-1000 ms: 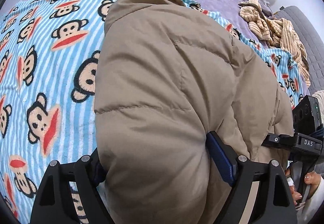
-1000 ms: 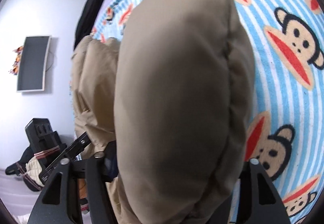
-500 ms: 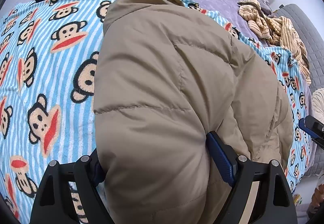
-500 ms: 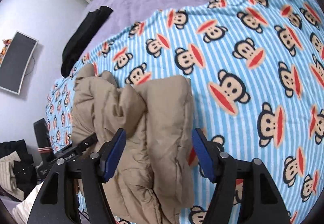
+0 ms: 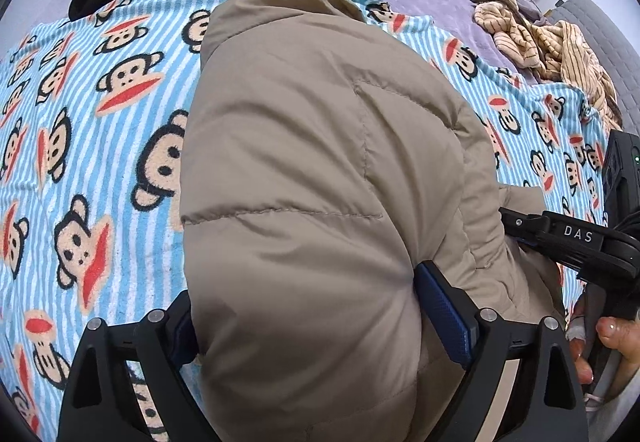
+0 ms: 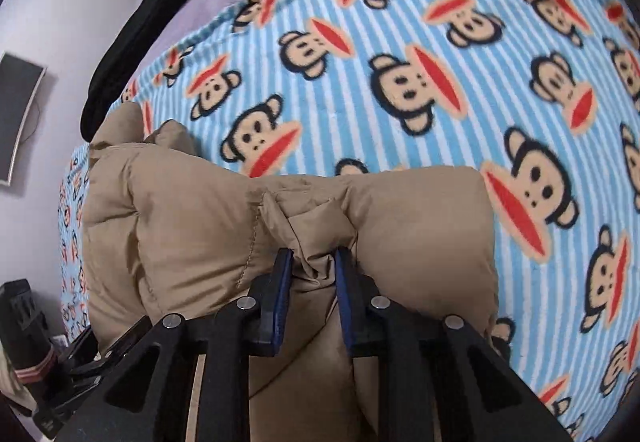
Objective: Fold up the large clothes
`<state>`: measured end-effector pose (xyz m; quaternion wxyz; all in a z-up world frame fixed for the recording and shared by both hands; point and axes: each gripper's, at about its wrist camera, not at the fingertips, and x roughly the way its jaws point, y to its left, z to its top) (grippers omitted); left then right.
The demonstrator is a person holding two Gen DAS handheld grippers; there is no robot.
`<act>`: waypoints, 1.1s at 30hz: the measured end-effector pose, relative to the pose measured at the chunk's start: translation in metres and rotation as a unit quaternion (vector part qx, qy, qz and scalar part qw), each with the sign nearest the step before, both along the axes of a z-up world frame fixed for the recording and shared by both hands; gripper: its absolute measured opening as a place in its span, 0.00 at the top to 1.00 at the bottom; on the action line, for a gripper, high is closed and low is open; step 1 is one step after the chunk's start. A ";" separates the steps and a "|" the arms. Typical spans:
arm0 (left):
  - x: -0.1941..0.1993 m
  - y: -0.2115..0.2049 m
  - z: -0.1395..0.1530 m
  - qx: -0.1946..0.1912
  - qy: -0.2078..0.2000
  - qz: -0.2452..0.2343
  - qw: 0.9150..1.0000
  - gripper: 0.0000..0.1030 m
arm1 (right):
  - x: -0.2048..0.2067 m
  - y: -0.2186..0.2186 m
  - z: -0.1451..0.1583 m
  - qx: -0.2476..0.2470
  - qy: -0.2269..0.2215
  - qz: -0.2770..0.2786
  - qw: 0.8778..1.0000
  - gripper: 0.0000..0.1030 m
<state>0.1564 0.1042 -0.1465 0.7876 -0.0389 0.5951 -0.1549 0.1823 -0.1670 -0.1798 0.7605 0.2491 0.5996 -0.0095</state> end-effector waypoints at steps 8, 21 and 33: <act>-0.001 0.007 -0.009 -0.011 0.007 -0.005 1.000 0.01 | -0.011 -0.027 0.000 0.040 0.009 -0.020 0.999 0.79; -0.056 0.047 0.051 -0.002 -0.038 -0.035 0.999 0.02 | -0.138 0.003 0.058 0.014 0.019 0.074 0.997 0.74; -0.089 0.037 0.011 0.053 -0.015 -0.056 0.997 0.01 | -0.161 0.008 0.001 0.015 0.070 0.049 0.996 0.74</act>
